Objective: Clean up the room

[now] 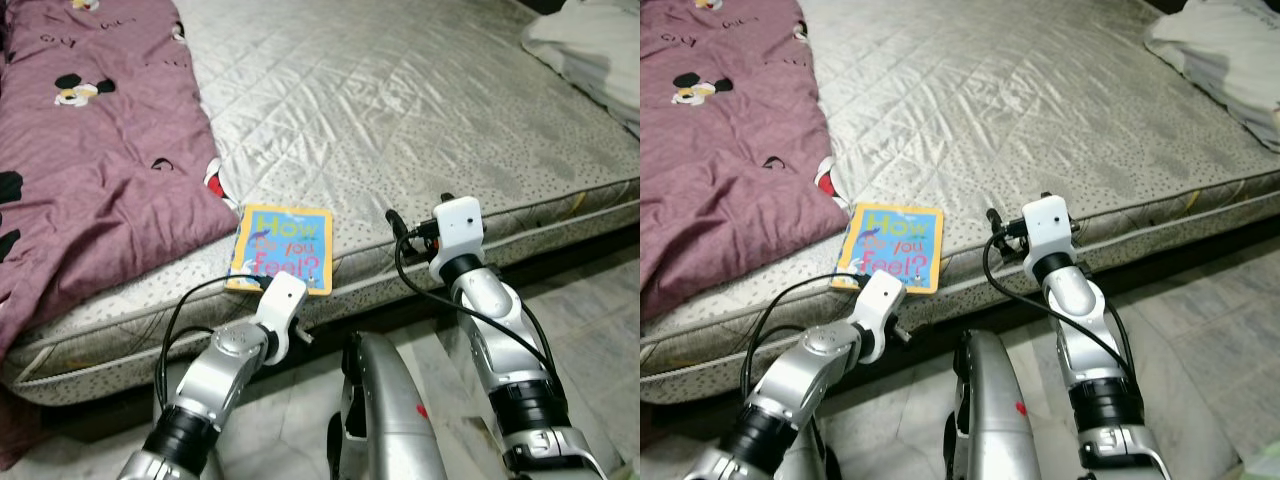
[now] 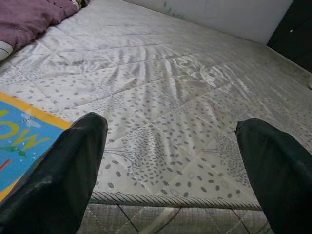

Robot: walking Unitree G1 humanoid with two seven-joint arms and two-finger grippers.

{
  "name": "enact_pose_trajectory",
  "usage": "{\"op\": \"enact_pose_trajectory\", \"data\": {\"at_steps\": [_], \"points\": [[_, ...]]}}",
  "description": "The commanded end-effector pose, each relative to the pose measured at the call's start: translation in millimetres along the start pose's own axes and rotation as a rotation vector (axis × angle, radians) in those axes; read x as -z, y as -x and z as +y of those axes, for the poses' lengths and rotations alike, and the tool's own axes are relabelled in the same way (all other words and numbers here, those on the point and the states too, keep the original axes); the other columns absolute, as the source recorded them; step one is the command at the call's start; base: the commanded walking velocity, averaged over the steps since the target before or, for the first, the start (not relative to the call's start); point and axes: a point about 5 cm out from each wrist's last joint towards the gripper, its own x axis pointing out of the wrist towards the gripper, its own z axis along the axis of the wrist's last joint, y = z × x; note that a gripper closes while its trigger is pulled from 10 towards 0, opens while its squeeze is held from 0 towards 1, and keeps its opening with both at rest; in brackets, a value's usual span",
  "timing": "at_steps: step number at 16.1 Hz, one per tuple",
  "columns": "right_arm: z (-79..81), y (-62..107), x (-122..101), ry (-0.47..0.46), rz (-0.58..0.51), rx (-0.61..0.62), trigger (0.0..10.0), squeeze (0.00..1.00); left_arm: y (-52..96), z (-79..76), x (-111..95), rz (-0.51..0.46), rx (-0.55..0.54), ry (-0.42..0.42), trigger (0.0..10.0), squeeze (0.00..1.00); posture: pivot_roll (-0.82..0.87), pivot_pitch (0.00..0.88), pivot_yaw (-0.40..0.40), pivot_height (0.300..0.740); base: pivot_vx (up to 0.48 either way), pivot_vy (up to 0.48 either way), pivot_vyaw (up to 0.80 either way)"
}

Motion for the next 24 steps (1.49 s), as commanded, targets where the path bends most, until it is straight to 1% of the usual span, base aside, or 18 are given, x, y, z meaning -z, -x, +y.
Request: {"op": "enact_pose_trajectory", "data": {"at_steps": [1,2,3,5,7,9,11,12,14,15,16,17,18,19,20,21,22,24], "points": [[-2.3,-1.7,-3,0.007,-0.012,0.010,10.0,0.00,-1.0,5.8,-5,-0.018,-0.035,-0.005,10.0,0.00,-0.10,0.061,-0.083,0.494,0.000,0.000,0.00],[-2.7,-1.6,-3,0.009,-0.012,0.011,10.0,0.00,-1.6,12.4,-9,-0.036,-0.062,0.006,10.0,0.00,-0.10,0.061,-0.083,0.494,0.000,0.000,0.00],[-3.1,-1.8,-2,0.011,-0.012,0.012,10.0,0.00,-2.4,26.4,-18,-0.067,-0.111,0.023,10.0,0.00,-0.10,0.057,-0.082,0.494,0.000,0.000,0.00],[-2.8,-1.8,-2,0.011,-0.013,0.011,10.0,0.00,-2.0,38.8,-26,-0.092,-0.146,0.034,10.0,0.00,-0.10,0.057,-0.082,0.494,0.000,0.000,0.00],[-2.2,-2.2,-2,0.013,-0.012,0.008,10.0,0.00,-0.4,54.5,-40,-0.140,-0.199,0.044,10.0,0.00,-0.10,0.053,-0.084,0.494,0.000,0.000,0.00],[-2.2,-2.4,-2,0.014,-0.011,0.006,10.0,0.00,-1.1,55.6,-43,-0.145,-0.200,0.037,10.0,0.00,-0.10,0.050,-0.085,0.494,0.000,0.000,0.00],[-2.7,-2.8,-2,0.017,-0.012,0.010,10.0,0.00,-3.8,46.8,-34,-0.149,-0.194,0.049,10.0,0.00,-0.10,0.050,-0.085,0.494,0.000,0.000,0.00],[-3.0,-2.9,-2,0.018,-0.011,0.011,10.0,0.00,-4.4,45.7,-32,-0.167,-0.207,0.067,10.0,0.00,-0.10,0.050,-0.085,0.494,0.000,0.000,0.00],[-3.4,-2.7,-1,0.020,-0.008,0.013,10.0,0.00,-3.4,49.5,-31,-0.197,-0.281,0.054,10.0,0.00,-0.10,0.050,-0.085,0.494,0.000,0.000,0.00],[-3.2,-3.0,-1,0.021,-0.007,0.012,10.0,0.00,-2.5,55.5,-32,-0.252,-0.346,0.103,10.0,0.00,-0.09,0.049,-0.088,0.494,0.000,0.000,0.00],[-3.2,-3.2,-1,0.021,-0.007,0.012,10.0,0.00,-1.0,59.2,-35,-0.292,-0.382,0.123,10.0,0.00,-0.09,0.049,-0.088,0.494,0.000,0.000,0.00],[-3.3,-3.5,-1,0.021,-0.008,0.012,10.0,0.00,0.1,60.3,-38,-0.343,-0.383,0.185,10.0,0.00,-0.10,0.047,-0.088,0.494,0.000,0.000,0.00],[-3.4,-3.9,-1,0.021,-0.008,0.013,10.0,0.00,1.3,62.7,-40,-0.397,-0.392,0.288,10.0,0.00,-0.10,0.046,-0.088,0.494,0.000,0.000,0.00],[-3.7,-4.0,-1,0.022,-0.009,0.014,10.0,0.00,4.4,70.3,-38,-0.454,-0.433,0.402,10.0,0.00,-0.10,0.046,-0.088,0.494,0.000,0.000,0.00],[-4.2,-3.9,-1,0.024,-0.009,0.016,10.0,0.00,5.5,74.4,-35,-0.471,-0.454,0.461,10.0,0.00,-0.10,0.046,-0.089,0.494,0.000,0.000,0.00],[-4.7,-3.8,-1,0.025,-0.009,0.017,10.0,0.00,5.8,76.5,-32,-0.481,-0.465,0.496,10.0,0.00,-0.10,0.046,-0.089,0.494,0.000,0.000,0.00],[-5.8,-3.0,-1,0.028,-0.007,0.018,10.0,0.00,6.8,81.1,-28,-0.505,-0.487,0.563,10.0,0.00,-0.11,0.047,-0.091,0.494,0.000,0.000,0.00],[-6.3,-2.8,-1,0.031,-0.005,0.019,10.0,0.00,5.2,81.8,-25,-0.529,-0.477,0.637,10.0,0.00,-0.11,0.047,-0.091,0.494,0.000,0.000,0.00]]}}
